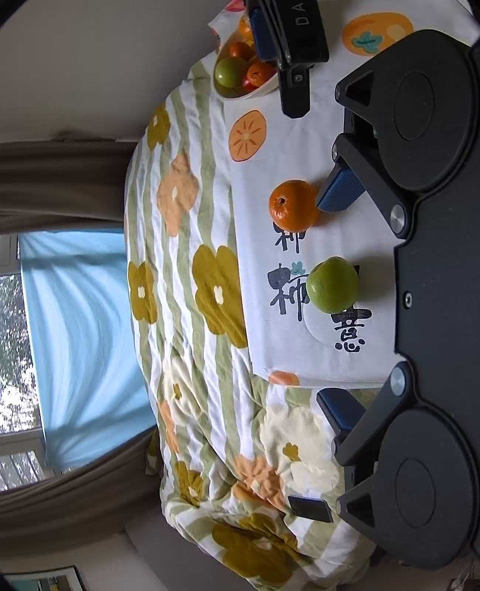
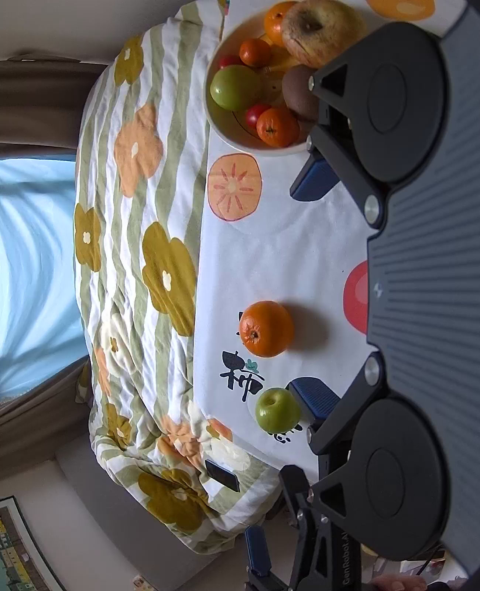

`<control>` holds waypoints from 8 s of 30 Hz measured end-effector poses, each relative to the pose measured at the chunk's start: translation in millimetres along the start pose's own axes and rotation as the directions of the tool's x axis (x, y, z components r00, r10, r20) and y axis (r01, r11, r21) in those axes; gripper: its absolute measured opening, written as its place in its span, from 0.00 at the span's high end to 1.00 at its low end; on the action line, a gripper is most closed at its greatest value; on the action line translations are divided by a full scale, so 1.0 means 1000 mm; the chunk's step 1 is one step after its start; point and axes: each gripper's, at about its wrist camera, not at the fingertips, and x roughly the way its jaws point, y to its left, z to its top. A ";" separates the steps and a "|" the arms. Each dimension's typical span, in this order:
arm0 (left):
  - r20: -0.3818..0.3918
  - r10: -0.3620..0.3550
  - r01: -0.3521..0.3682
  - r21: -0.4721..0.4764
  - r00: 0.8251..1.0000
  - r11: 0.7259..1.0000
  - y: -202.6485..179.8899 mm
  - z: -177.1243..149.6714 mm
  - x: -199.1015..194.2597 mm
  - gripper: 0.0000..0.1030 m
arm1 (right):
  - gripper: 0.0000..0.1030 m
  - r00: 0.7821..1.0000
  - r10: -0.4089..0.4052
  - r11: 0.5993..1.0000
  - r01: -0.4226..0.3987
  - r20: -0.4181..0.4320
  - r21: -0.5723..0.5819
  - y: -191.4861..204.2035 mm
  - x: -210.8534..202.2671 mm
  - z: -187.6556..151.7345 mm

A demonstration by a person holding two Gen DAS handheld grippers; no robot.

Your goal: Organize fruits

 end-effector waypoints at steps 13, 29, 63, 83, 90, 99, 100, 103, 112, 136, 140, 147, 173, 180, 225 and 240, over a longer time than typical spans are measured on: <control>-0.083 -0.148 0.161 0.170 0.985 0.972 0.011 -0.013 0.089 0.11 | 0.00 0.997 -0.076 0.995 0.076 -0.008 0.066 0.026 0.071 0.000; -0.111 -0.235 0.254 0.206 0.966 0.945 0.017 -0.017 0.102 0.41 | 0.00 0.996 -0.082 0.995 0.083 -0.022 0.062 0.046 0.109 0.005; -0.057 -0.195 0.200 0.107 0.979 0.974 0.042 -0.023 0.053 0.42 | 0.28 0.994 -0.108 0.993 0.108 0.006 0.039 0.061 0.093 0.005; 0.043 -0.241 0.236 0.101 0.970 0.966 -0.058 0.037 -0.010 0.42 | 0.29 0.985 -0.153 0.985 0.145 0.082 0.099 -0.050 -0.037 0.009; 0.057 -0.276 0.269 0.105 0.959 0.957 -0.119 0.065 -0.008 0.42 | 0.29 0.974 -0.206 0.972 0.193 0.095 0.134 -0.120 -0.068 0.021; 0.043 -0.300 0.294 0.107 0.953 0.950 -0.189 0.090 0.018 0.42 | 0.29 0.970 -0.228 0.966 0.215 0.083 0.141 -0.200 -0.078 0.029; 0.040 -0.299 0.293 0.110 0.953 0.950 -0.196 0.092 0.021 0.42 | 0.29 0.970 -0.229 0.967 0.216 0.081 0.138 -0.208 -0.076 0.030; 0.029 -0.300 0.295 0.114 0.954 0.949 -0.217 0.097 0.034 0.42 | 0.29 0.973 -0.221 0.969 0.210 0.071 0.132 -0.228 -0.072 0.030; -0.026 -0.299 0.300 0.135 0.954 0.944 -0.270 0.104 0.075 0.42 | 0.29 0.982 -0.185 0.976 0.178 0.043 0.124 -0.269 -0.056 0.027; -0.039 -0.258 0.261 0.124 0.965 0.957 -0.287 0.109 0.094 0.16 | 0.29 0.988 -0.148 0.980 0.142 0.033 0.142 -0.294 -0.036 0.029; -0.029 -0.232 0.234 0.093 0.972 0.968 -0.268 0.105 0.084 0.15 | 0.29 0.991 -0.126 0.984 0.120 0.034 0.131 -0.288 -0.032 0.034; -0.026 -0.167 0.168 0.036 0.986 0.985 -0.234 0.090 0.068 0.15 | 0.29 0.998 -0.060 0.994 0.057 0.031 0.091 -0.271 -0.020 0.041; -0.030 -0.014 0.011 -0.087 0.999 0.996 -0.194 0.058 0.036 0.15 | 0.00 0.993 0.044 0.999 -0.042 0.107 -0.022 -0.254 -0.019 0.026; 0.042 -0.032 0.035 -0.079 0.999 0.996 -0.187 0.065 0.000 0.15 | 0.00 0.987 -0.007 0.999 0.012 0.158 -0.037 -0.230 -0.059 0.025; 0.178 0.013 0.008 -0.118 0.984 0.993 -0.135 -0.018 -0.181 0.00 | 0.00 0.943 -0.277 0.960 0.261 0.184 0.104 -0.092 -0.247 -0.083; 0.181 0.028 -0.005 -0.125 0.983 0.992 -0.133 -0.018 -0.183 0.00 | 0.00 0.942 -0.274 0.961 0.262 0.193 0.086 -0.089 -0.248 -0.079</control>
